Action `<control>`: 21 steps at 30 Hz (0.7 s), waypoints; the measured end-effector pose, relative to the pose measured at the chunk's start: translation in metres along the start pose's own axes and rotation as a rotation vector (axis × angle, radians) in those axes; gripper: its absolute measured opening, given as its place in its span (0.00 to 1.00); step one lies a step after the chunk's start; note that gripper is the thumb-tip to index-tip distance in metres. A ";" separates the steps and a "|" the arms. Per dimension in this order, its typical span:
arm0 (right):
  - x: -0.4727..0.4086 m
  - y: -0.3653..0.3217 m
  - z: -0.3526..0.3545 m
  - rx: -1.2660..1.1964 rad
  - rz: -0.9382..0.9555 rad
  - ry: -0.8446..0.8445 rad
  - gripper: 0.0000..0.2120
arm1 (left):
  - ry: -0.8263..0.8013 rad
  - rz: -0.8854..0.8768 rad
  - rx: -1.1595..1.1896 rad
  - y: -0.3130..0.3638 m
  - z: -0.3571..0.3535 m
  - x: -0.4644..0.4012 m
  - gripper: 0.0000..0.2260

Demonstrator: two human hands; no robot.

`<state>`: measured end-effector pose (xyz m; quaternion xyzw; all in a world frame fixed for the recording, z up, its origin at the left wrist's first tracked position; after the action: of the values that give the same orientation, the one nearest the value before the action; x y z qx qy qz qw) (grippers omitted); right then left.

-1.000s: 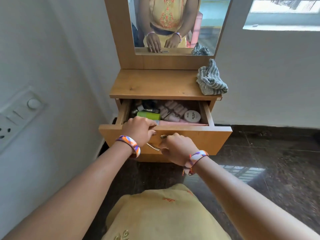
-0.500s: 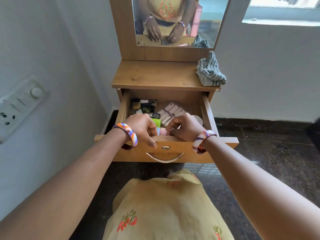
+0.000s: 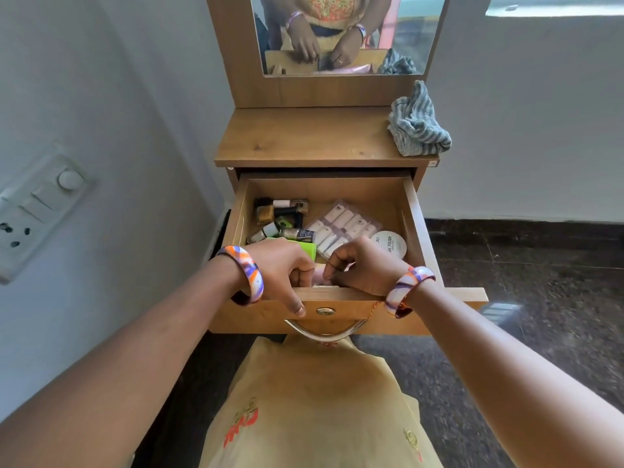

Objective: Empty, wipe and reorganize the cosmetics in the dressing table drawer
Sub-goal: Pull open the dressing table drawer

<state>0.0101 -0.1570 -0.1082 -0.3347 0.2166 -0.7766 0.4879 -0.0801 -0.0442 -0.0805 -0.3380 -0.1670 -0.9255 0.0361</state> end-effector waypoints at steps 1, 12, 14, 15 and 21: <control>0.001 0.000 0.000 0.001 0.000 0.000 0.06 | -0.013 0.001 -0.004 0.000 0.001 0.001 0.13; -0.035 -0.017 0.023 0.043 0.055 0.002 0.05 | -0.098 0.124 0.296 -0.035 0.040 -0.007 0.11; -0.054 -0.015 0.029 0.018 0.021 0.124 0.09 | 0.163 0.252 0.211 -0.058 0.055 -0.018 0.11; -0.063 -0.014 0.029 0.018 -0.006 0.159 0.11 | 0.255 0.308 0.146 -0.065 0.059 -0.024 0.11; -0.105 -0.001 0.010 0.236 -0.141 0.036 0.14 | 0.205 0.382 -0.037 -0.080 0.040 -0.063 0.14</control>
<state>0.0481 -0.0620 -0.1332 -0.2755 0.1083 -0.8347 0.4644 -0.0216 0.0421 -0.1144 -0.2681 -0.0786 -0.9343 0.2213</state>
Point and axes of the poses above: each hand's wrist, its own x-axis away from the middle knuckle, its own z-axis out of the back of the hand, y = z × x, the point moved 3 cm from there along -x, towards the middle knuckle, and after that the axes turned 12 degrees about -y, right-handed, at the moved point
